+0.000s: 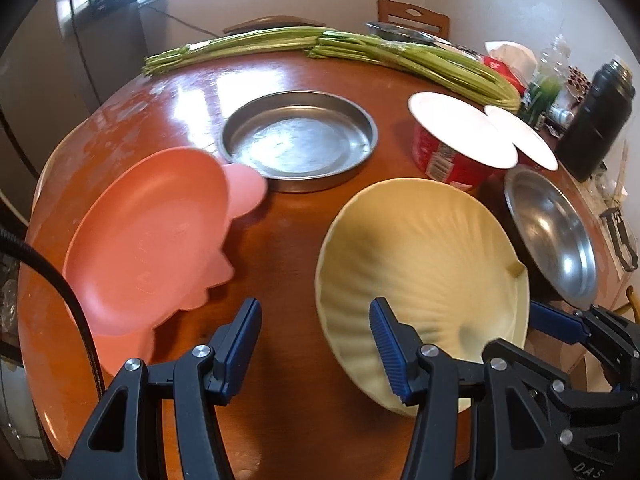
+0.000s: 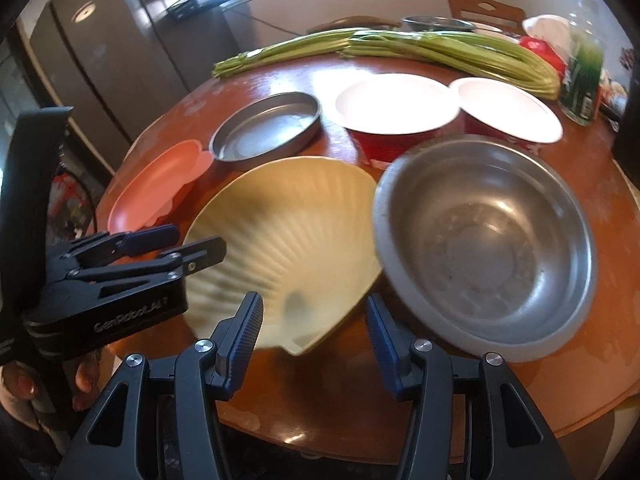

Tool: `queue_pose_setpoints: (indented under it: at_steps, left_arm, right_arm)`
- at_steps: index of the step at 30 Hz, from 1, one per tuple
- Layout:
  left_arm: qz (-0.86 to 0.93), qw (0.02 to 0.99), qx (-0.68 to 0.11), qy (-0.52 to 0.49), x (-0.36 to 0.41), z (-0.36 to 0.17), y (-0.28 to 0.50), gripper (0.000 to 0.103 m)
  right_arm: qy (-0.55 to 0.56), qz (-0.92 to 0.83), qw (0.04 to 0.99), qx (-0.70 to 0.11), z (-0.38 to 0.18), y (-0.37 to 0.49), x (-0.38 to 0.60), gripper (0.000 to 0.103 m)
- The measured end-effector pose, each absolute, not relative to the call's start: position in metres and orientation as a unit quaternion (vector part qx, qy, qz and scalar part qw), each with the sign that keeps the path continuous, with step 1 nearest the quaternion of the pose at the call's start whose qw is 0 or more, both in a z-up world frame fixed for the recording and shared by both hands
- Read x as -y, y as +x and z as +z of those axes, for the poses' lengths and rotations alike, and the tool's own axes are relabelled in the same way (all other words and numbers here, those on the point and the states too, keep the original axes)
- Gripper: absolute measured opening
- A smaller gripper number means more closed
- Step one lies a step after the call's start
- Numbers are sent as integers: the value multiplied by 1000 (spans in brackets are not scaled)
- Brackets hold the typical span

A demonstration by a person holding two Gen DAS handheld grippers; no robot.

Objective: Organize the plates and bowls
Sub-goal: 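Close the left gripper on the cream scallop-shell plate rim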

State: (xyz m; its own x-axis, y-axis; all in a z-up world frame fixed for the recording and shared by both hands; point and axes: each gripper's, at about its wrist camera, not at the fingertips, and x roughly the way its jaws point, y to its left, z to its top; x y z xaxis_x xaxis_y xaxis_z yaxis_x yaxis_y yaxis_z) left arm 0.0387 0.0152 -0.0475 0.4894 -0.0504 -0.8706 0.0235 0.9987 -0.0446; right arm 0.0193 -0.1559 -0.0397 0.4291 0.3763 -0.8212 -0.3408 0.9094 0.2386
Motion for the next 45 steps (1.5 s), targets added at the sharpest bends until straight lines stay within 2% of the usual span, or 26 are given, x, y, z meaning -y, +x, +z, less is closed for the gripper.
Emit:
queue_pose_setpoints:
  at_steps: [20, 25, 36, 45]
  left_arm:
    - [-5, 863, -504, -39, -47, -50, 30, 56]
    - [-2, 866, -498, -43, -50, -43, 24, 56]
    - [-15, 859, -504, -83, -51, -45, 13, 56]
    - [-25, 850, -517, -95, -34, -54, 17, 56]
  right_arm:
    - [-25, 259, 831, -492, -33, 14, 127, 56]
    - [-27, 245, 846, -473, -16, 42, 136, 55]
    - [-106, 262, 828, -485, -28, 103, 93, 55]
    - [-99, 275, 819, -494, -44, 104, 85, 54]
